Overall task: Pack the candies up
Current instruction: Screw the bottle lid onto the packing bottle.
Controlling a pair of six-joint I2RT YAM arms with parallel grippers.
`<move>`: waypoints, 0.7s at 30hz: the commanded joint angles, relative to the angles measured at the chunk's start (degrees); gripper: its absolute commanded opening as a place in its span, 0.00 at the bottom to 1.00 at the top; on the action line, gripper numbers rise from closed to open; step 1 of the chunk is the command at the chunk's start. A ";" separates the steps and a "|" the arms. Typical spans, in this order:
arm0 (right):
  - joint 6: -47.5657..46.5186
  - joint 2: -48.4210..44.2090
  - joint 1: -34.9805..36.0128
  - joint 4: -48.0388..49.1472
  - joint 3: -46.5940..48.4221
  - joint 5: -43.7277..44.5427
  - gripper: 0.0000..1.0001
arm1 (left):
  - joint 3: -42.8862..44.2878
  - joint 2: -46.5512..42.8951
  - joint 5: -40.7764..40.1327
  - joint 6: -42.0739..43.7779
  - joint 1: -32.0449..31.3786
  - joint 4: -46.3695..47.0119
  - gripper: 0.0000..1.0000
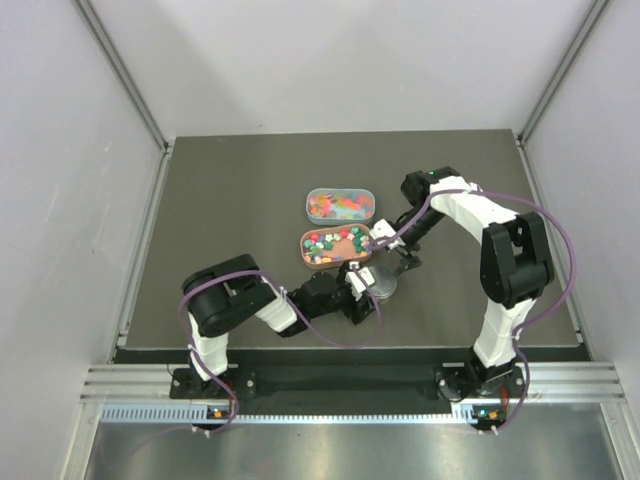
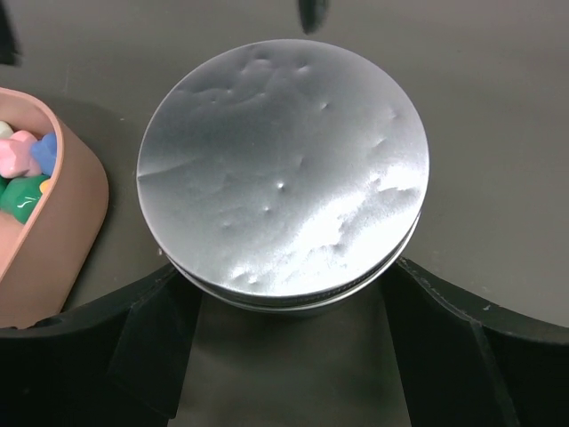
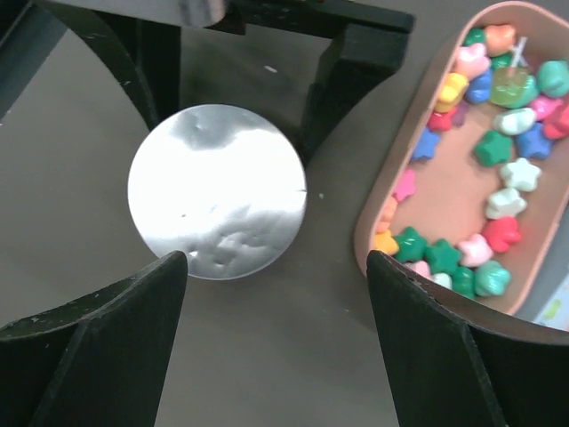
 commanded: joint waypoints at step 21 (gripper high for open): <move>-9.22 -2.70 1.97 -8.26 -5.96 -0.98 0.87 | 0.52 4.61 -1.93 1.55 -0.65 -10.11 0.89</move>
